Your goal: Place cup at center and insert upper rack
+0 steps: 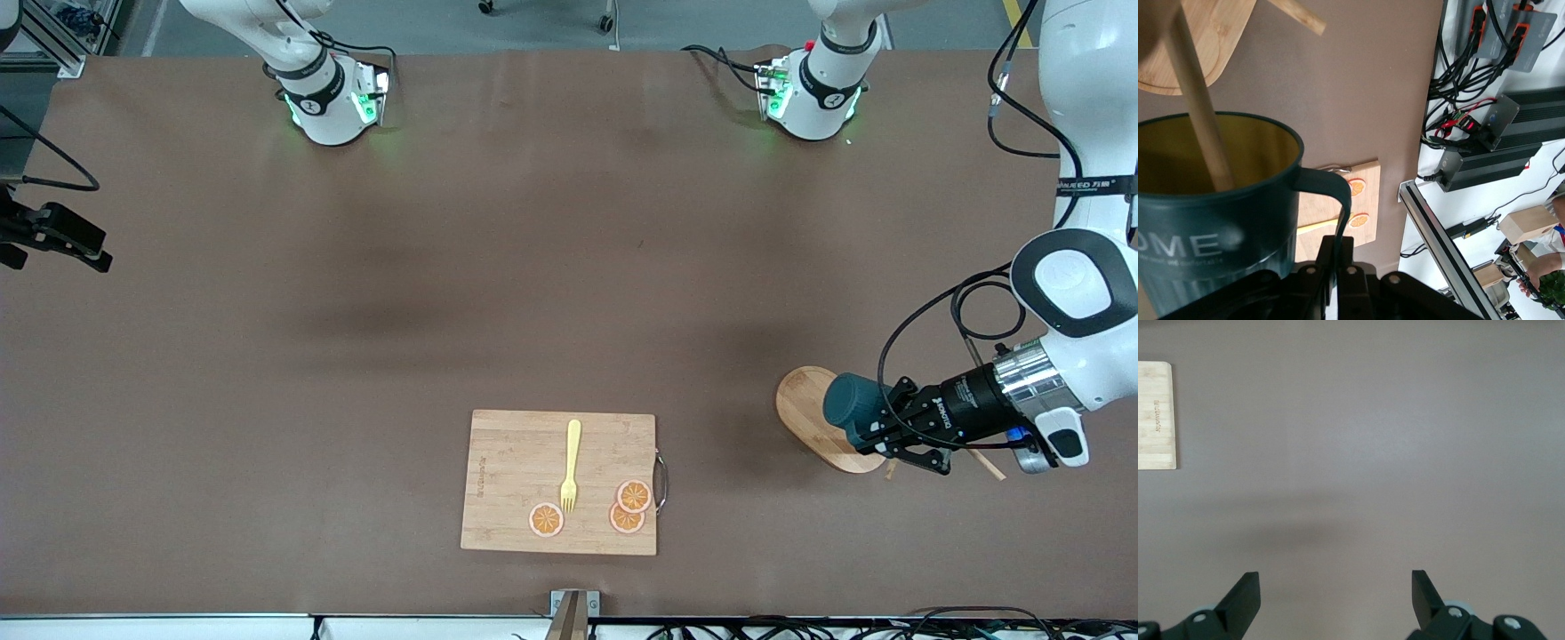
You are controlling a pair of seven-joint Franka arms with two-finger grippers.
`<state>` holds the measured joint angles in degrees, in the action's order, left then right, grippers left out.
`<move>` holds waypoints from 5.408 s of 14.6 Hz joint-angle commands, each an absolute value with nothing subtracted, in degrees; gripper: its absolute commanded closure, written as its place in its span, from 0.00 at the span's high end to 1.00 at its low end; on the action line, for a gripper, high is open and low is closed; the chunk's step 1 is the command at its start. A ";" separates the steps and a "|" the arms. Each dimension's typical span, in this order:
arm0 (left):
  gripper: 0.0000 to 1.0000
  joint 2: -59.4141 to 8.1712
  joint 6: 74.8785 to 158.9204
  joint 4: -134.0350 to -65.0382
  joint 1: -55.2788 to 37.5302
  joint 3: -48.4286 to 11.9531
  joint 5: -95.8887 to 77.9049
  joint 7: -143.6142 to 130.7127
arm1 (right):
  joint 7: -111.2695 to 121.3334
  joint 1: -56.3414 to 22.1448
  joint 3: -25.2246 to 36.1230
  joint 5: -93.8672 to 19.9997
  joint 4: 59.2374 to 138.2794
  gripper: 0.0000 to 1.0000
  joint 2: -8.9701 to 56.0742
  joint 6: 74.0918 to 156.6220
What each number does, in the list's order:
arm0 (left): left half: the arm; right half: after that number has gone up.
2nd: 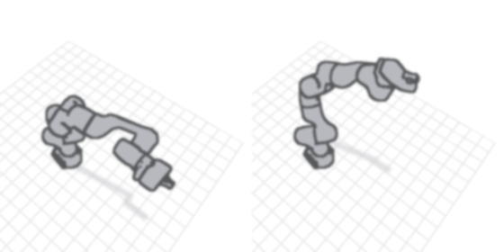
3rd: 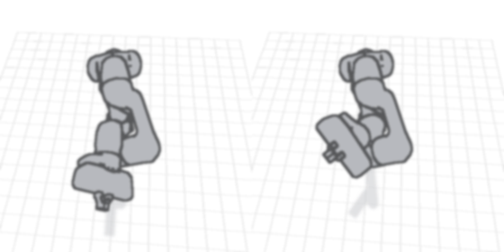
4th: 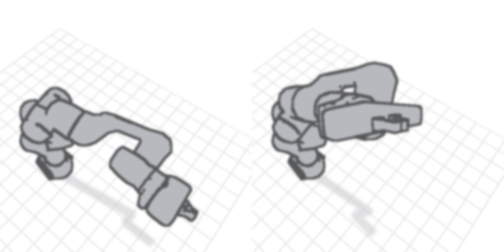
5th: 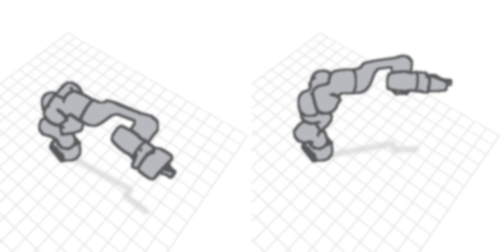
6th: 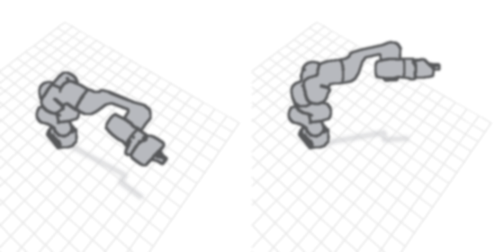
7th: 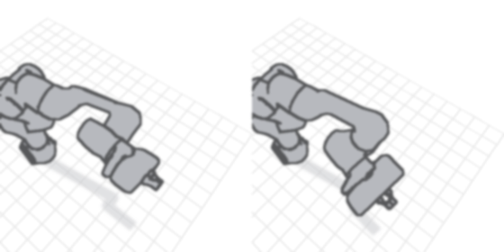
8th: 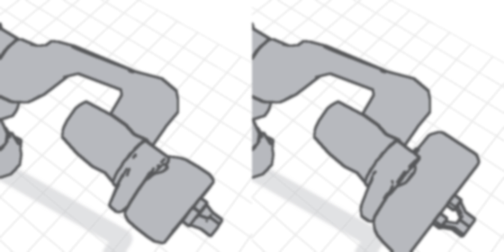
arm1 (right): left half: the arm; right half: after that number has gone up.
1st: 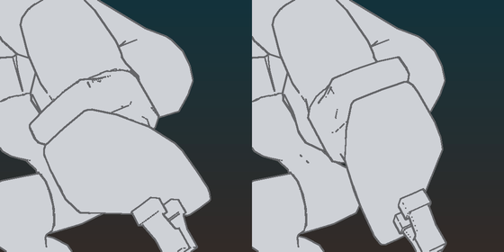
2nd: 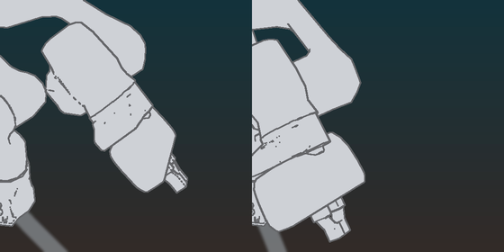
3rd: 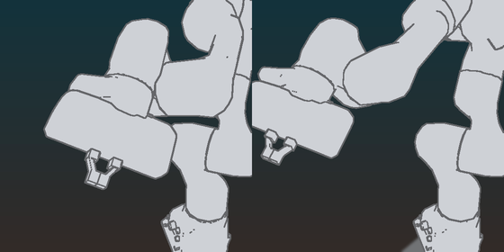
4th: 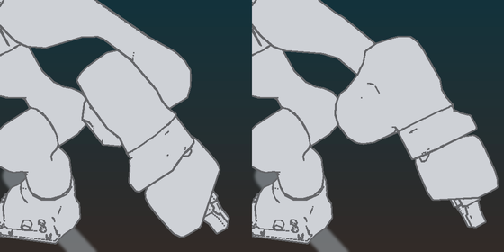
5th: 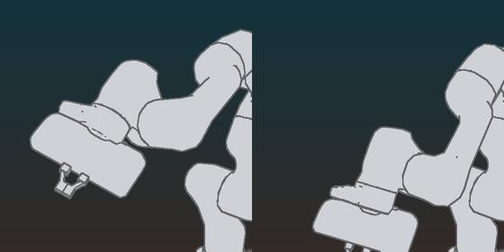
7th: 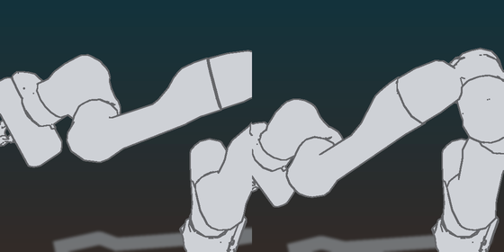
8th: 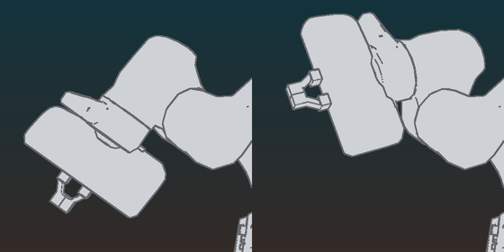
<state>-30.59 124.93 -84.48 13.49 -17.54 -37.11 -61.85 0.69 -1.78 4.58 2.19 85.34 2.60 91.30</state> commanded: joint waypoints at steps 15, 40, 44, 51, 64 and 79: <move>1.00 -29.45 126.39 -84.11 15.29 -16.44 -36.57 -60.91 | 1.05 -2.55 5.01 1.41 97.82 1.00 -7.38 95.19; 1.00 -5.10 102.30 -84.55 15.47 -18.99 -4.39 0.89 | 0.26 -2.02 5.27 1.41 97.65 1.00 -7.21 93.16; 1.00 -2.99 97.40 -84.29 18.80 -19.07 -4.92 11.69 | 0.26 -2.02 5.27 1.41 97.56 1.00 -7.12 93.43; 1.00 -1.50 91.34 -84.38 19.25 -19.33 -4.31 3.35 | 0.35 -2.11 5.27 1.49 97.38 1.00 -7.12 93.96; 1.00 0.52 89.30 -84.11 3.88 -4.94 -3.52 2.46 | 0.26 -2.46 5.10 1.41 97.38 1.00 -7.03 94.04; 1.00 0.88 89.47 -84.55 1.93 -2.72 -2.55 0.09 | 0.44 -2.55 5.01 1.67 96.86 1.00 -6.94 94.31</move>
<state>0.20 89.04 -84.09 2.38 -2.97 -3.87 0.86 0.64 -2.23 4.86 2.16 95.89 -5.68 93.81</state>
